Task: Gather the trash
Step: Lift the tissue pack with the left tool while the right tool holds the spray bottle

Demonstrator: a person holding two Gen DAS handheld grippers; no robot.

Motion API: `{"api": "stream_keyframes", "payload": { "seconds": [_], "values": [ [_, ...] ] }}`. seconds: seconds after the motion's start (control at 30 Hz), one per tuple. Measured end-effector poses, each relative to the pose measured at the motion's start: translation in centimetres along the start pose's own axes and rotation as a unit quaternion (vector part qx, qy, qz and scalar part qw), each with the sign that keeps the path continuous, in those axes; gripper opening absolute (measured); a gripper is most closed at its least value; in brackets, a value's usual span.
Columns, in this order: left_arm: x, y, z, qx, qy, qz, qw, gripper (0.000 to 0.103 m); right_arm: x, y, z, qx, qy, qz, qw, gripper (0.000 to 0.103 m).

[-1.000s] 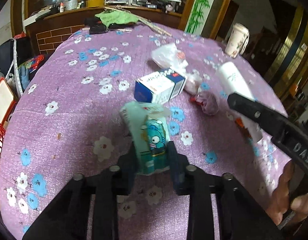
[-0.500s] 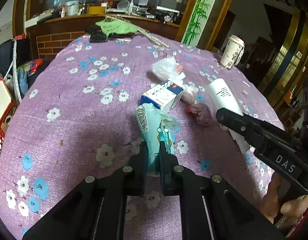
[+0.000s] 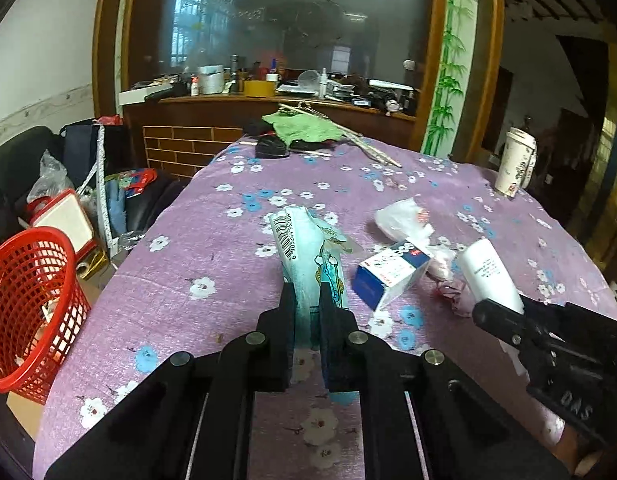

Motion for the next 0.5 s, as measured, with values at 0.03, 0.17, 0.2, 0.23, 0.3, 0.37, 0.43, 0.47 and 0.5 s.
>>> {"api": "stream_keyframes", "payload": {
  "seconds": [0.03, 0.17, 0.2, 0.23, 0.3, 0.37, 0.43, 0.47, 0.5],
  "values": [
    [0.16, 0.05, -0.04, 0.000, -0.003, 0.000, 1.0000, 0.009, 0.09, -0.17, 0.03, -0.004, -0.001, 0.001, 1.000, 0.033],
    [0.07, 0.19, -0.19, 0.004, 0.006, -0.006, 1.0000, 0.010, 0.20, -0.53, 0.14, -0.013, -0.002, 0.002, 1.000, 0.033],
    [-0.03, 0.24, -0.14, 0.006, 0.007, -0.007, 0.9999, 0.010, 0.18, -0.54, 0.12, -0.013, -0.001, 0.002, 1.000, 0.033],
    [-0.07, 0.33, -0.14, 0.008, 0.009, -0.010, 0.9999, 0.010, 0.12, -0.54, 0.13, -0.013, 0.001, 0.002, 1.000, 0.033],
    [-0.23, 0.29, 0.02, 0.009, 0.012, -0.011, 0.9998, 0.010, 0.03, -0.54, 0.12, -0.014, 0.003, 0.002, 1.000, 0.033],
    [-0.22, 0.26, 0.03, 0.009, 0.012, -0.013, 0.9998, 0.010, 0.02, -0.59, 0.13, -0.014, 0.004, 0.002, 1.000, 0.033],
    [-0.27, 0.19, 0.03, 0.008, 0.012, -0.013, 0.9998, 0.010, 0.04, -0.62, 0.15, -0.015, 0.002, 0.002, 1.000, 0.033],
    [-0.28, 0.22, 0.04, 0.009, 0.013, -0.014, 0.9998, 0.010, 0.06, -0.70, 0.17, -0.016, 0.002, 0.003, 1.000, 0.033],
    [-0.29, 0.27, 0.04, 0.010, 0.013, -0.014, 0.9998, 0.010, 0.07, -0.71, 0.18, -0.016, 0.001, 0.004, 1.000, 0.033]
  ]
}}
Point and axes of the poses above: each gripper's, at about its wrist camera, not at the fingertips, and x roughly the way its jaws point, y to its right, z to its underside, the point moved 1 cm from there along x, roughly the way its jaws point, and after that the axes turned 14 degrees about -z, right-handed, at the moved point
